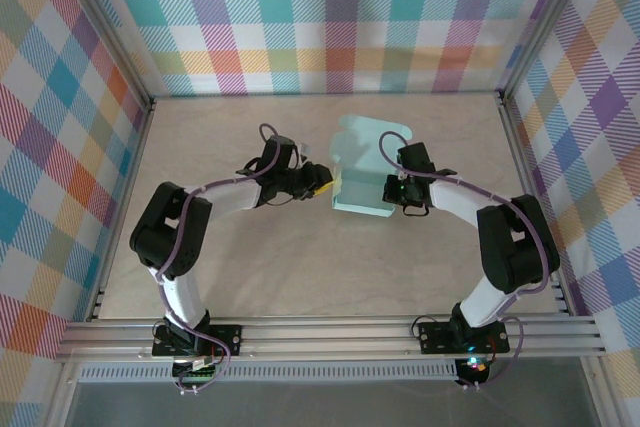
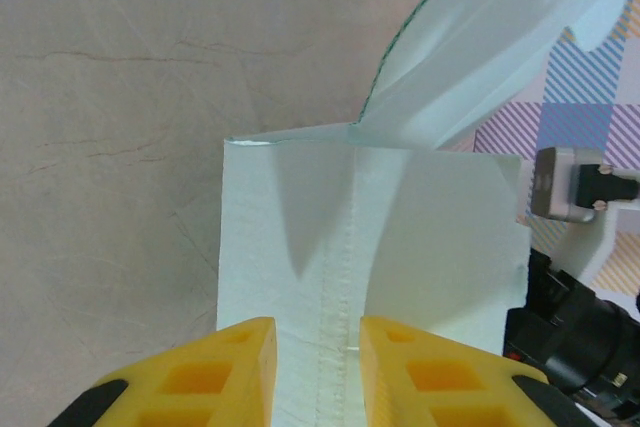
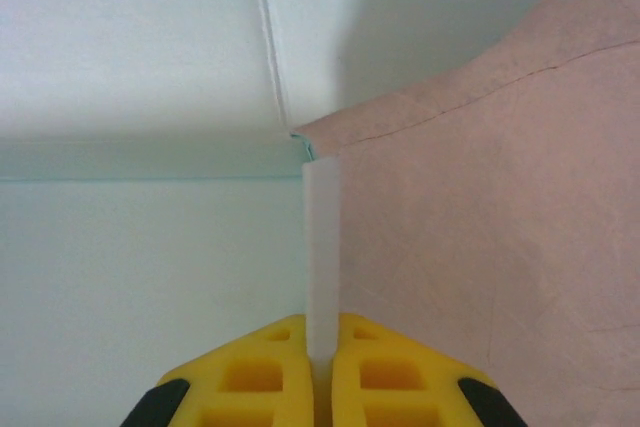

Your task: Fold the paper box

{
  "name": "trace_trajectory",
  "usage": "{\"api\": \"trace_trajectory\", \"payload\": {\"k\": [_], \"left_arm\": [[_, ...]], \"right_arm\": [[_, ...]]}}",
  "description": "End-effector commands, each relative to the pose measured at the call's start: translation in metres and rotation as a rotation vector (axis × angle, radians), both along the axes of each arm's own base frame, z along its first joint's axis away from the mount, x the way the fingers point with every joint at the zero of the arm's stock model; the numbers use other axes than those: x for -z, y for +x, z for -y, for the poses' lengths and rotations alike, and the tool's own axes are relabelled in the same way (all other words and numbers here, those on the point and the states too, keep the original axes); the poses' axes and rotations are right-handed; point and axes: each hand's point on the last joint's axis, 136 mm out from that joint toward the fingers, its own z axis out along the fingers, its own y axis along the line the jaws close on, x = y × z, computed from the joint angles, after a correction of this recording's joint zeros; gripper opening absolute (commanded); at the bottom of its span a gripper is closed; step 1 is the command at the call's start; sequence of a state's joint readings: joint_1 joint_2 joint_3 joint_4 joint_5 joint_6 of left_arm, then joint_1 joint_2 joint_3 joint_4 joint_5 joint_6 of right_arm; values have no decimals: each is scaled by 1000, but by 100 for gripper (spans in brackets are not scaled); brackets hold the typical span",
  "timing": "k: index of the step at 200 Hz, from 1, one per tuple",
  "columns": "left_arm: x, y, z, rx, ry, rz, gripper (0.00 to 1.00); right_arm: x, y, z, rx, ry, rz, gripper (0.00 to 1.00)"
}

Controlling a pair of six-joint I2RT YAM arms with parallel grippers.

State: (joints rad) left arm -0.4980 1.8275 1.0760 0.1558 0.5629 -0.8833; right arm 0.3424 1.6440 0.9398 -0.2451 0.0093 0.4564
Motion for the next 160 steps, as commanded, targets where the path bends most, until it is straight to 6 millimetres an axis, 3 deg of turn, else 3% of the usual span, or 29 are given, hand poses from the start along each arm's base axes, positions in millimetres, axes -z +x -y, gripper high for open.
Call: {"api": "trace_trajectory", "payload": {"k": [1, 68, 160], "left_arm": [[1, -4, 14, 35, -14, -34, 27], [27, -11, 27, 69, 16, -106, 25], [66, -24, 29, 102, 96, -185, 22]], "right_arm": [[-8, 8, -5, -18, -11, 25, 0], [-1, 7, -10, -41, -75, 16, 0], [2, 8, -12, -43, -85, 11, 0]]}}
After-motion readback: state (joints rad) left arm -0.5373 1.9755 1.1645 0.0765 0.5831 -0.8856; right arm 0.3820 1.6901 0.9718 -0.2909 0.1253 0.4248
